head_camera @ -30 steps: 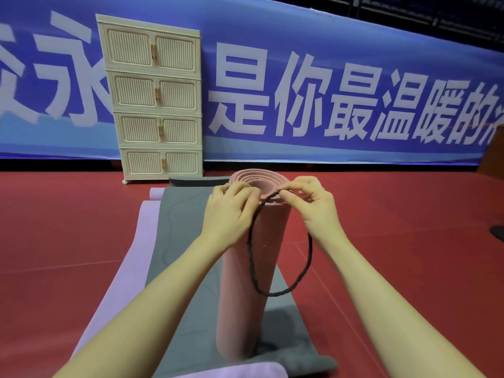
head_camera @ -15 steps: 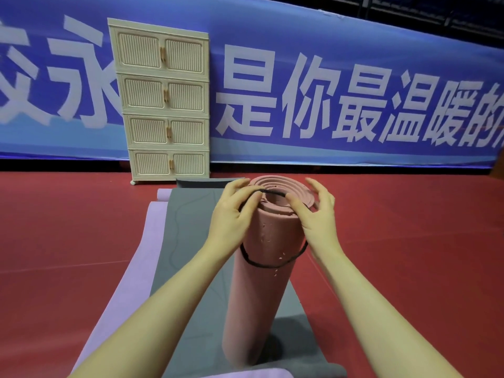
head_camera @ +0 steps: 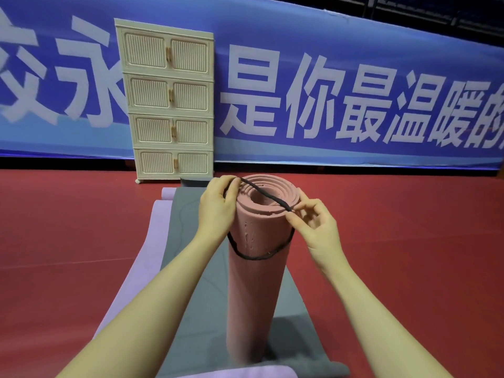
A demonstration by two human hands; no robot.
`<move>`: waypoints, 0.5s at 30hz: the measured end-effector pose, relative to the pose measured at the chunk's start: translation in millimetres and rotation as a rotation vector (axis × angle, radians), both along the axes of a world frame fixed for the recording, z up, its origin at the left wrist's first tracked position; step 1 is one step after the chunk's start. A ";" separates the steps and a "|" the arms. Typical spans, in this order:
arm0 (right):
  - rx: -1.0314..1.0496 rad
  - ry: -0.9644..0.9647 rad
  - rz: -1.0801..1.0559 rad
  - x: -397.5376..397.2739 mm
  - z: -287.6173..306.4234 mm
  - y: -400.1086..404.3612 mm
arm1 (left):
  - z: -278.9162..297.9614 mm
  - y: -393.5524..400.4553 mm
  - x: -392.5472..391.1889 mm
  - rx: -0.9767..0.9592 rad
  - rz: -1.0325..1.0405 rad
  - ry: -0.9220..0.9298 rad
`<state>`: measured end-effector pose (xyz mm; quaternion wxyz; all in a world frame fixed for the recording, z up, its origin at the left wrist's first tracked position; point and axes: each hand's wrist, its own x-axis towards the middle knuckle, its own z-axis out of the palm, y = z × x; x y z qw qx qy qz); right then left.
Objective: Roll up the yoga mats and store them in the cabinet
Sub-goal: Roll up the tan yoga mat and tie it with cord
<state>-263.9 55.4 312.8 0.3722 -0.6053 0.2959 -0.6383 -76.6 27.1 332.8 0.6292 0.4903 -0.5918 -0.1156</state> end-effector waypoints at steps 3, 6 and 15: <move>-0.050 0.061 -0.081 11.5 -2.0 8.3 | -3.8 1.8 6.6 0.015 -0.018 0.019; -0.092 0.115 -0.208 19.4 -3.0 15.0 | -4.1 4.9 11.5 0.042 -0.037 0.039; -0.099 0.093 -0.410 11.9 9.8 10.2 | 5.3 13.9 17.1 0.057 -0.087 0.008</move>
